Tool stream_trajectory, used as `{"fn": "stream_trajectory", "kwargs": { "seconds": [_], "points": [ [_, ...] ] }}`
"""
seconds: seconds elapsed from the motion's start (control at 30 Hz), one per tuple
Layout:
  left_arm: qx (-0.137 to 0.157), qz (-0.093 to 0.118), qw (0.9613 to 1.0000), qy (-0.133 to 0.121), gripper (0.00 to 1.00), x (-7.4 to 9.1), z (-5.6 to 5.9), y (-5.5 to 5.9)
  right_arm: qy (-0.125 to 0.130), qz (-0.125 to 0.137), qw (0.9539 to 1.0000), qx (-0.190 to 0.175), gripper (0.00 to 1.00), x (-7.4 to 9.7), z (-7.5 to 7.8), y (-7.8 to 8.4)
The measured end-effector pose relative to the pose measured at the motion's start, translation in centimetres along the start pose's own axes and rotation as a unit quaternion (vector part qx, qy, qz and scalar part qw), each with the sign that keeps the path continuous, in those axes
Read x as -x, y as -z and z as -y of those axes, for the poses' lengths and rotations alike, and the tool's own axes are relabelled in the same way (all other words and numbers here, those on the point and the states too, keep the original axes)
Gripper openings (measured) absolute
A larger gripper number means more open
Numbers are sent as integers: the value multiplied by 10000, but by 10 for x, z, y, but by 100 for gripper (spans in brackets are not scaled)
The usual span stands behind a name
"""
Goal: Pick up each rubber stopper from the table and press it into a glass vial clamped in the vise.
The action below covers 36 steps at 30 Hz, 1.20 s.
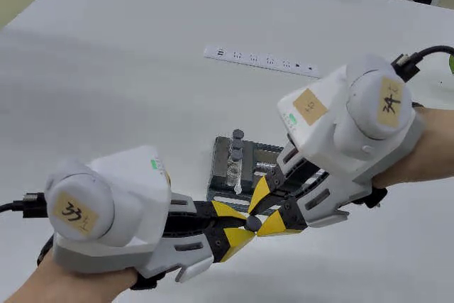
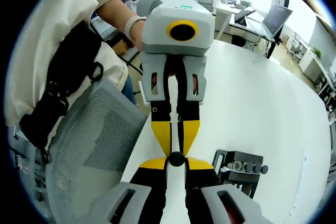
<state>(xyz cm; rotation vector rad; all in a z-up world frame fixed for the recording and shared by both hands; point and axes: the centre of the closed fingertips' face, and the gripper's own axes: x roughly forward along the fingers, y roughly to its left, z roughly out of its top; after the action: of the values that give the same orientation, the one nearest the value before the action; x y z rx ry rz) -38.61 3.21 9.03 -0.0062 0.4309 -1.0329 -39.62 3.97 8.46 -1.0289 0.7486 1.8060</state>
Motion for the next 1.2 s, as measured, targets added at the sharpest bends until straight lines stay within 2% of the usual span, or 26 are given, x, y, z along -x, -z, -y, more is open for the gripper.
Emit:
{"fn": "stream_trajectory", "kwargs": {
  "seconds": [0.17,0.37,0.57,0.8,1.07,1.2],
  "points": [
    [-33,-39,10000,-37,4,-2,-1,0,46,-54,10000,-61,8,1,2,2],
    [-325,-119,9994,-45,4,-6,1,-3,1,-80,9996,-255,7,3,2,5],
    [-573,-248,9980,-86,4,-9,1,0,-30,-112,9987,-504,7,2,2,9],
    [-558,-246,9981,-107,4,-8,0,0,-24,-64,9979,-639,8,2,2,8],
    [-562,-242,9981,-102,4,-8,0,2,-30,-72,9989,-453,7,0,1,8],
    [-512,-216,9984,-129,5,-7,-2,3,-29,-53,9988,-477,7,-1,2,8]
  ]
}}
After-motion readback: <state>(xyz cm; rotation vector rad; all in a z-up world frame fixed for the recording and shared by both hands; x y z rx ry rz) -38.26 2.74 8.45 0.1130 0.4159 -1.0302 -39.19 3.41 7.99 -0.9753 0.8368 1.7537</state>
